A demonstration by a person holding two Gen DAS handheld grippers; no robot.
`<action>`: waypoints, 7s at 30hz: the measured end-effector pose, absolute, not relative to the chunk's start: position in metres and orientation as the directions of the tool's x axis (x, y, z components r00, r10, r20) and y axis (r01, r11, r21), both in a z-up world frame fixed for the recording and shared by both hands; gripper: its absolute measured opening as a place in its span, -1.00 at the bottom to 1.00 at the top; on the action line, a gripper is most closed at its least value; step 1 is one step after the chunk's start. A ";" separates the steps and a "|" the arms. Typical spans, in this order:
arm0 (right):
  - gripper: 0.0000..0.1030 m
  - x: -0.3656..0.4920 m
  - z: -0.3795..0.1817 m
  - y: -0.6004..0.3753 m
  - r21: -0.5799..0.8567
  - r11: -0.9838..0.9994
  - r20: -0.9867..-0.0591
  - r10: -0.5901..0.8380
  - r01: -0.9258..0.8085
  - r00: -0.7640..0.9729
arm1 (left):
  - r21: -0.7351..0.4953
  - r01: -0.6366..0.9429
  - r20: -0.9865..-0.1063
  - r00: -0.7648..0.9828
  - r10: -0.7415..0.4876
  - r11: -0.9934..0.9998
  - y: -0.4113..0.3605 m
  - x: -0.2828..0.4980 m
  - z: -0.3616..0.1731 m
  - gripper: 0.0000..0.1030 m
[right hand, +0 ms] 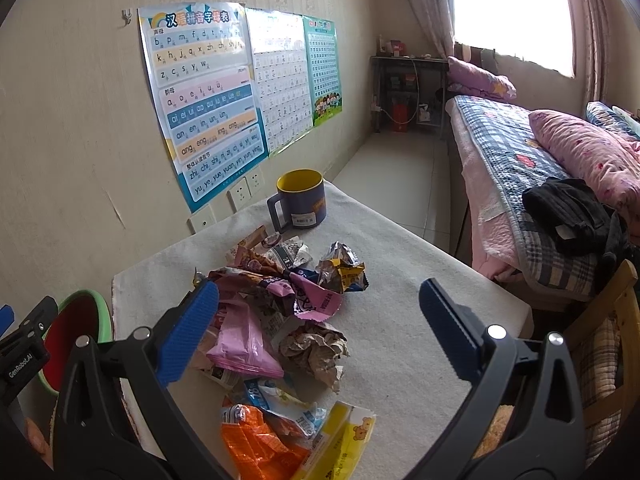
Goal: Collect trash
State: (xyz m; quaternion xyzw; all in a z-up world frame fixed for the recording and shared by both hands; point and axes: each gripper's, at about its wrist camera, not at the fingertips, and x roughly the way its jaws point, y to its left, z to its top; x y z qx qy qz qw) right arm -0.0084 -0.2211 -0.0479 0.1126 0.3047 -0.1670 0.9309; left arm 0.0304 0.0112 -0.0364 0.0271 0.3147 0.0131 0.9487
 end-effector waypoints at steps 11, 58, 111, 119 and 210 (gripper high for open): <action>0.93 -0.023 -0.086 -0.244 0.069 0.911 -0.707 -0.242 0.406 0.665 | -0.033 0.208 -0.727 0.666 -0.166 0.978 -0.023 0.047 -0.078 0.83; -0.66 -0.027 -0.096 -0.192 0.081 0.990 -0.829 0.001 0.118 0.559 | -0.121 0.274 -0.712 0.646 -0.276 0.954 -0.009 0.055 -0.060 -0.93; -0.26 0.141 -0.099 0.065 0.210 0.897 -0.754 0.402 -0.389 0.520 | -0.096 -0.218 -0.803 0.594 0.054 0.971 0.218 0.094 -0.123 -0.22; -0.10 0.117 -0.084 0.039 0.213 0.907 -0.730 0.395 -0.363 0.558 | -0.091 -0.194 -0.785 0.618 0.050 0.977 0.202 0.090 -0.105 -0.19; -0.70 -0.030 -0.089 -0.215 0.265 0.955 -0.757 0.121 0.133 0.642 | -0.010 0.336 -0.950 0.291 -0.114 0.942 -0.098 0.188 -0.188 -0.30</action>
